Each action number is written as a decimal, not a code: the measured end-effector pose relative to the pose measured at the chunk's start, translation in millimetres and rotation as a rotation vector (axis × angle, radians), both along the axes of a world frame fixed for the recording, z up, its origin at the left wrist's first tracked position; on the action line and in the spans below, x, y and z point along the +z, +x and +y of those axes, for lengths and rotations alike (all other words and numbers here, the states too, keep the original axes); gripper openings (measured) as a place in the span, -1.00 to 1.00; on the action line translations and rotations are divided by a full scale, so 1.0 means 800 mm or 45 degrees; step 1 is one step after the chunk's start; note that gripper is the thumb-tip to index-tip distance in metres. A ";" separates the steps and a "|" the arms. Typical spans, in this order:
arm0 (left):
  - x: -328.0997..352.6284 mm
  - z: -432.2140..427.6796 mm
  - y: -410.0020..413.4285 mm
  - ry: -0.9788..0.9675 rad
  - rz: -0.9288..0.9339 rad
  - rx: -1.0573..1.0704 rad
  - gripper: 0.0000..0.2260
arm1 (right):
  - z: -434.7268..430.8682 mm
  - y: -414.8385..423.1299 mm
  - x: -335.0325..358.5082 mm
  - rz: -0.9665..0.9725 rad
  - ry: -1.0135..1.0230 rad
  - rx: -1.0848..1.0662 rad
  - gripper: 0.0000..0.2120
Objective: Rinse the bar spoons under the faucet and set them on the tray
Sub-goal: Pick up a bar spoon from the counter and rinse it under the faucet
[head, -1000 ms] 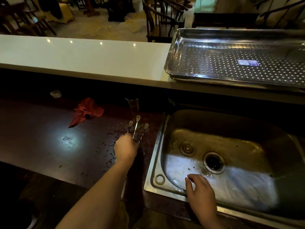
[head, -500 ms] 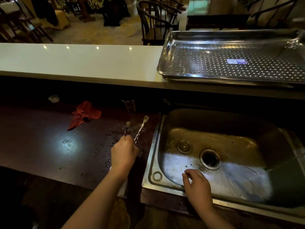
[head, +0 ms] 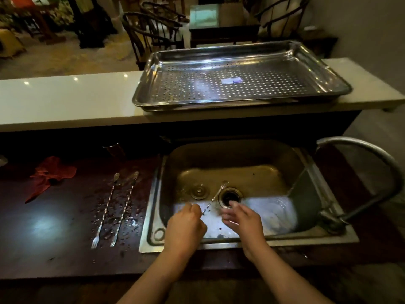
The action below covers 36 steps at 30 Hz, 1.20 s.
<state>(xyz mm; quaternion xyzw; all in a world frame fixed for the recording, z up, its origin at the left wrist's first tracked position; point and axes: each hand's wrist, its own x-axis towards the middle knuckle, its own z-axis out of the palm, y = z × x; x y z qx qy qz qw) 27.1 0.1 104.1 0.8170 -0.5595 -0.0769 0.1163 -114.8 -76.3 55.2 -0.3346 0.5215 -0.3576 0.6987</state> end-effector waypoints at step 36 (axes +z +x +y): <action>-0.028 -0.128 -0.057 -0.083 0.364 -0.541 -0.76 | -0.090 -0.087 0.019 -0.185 0.065 -0.542 -0.83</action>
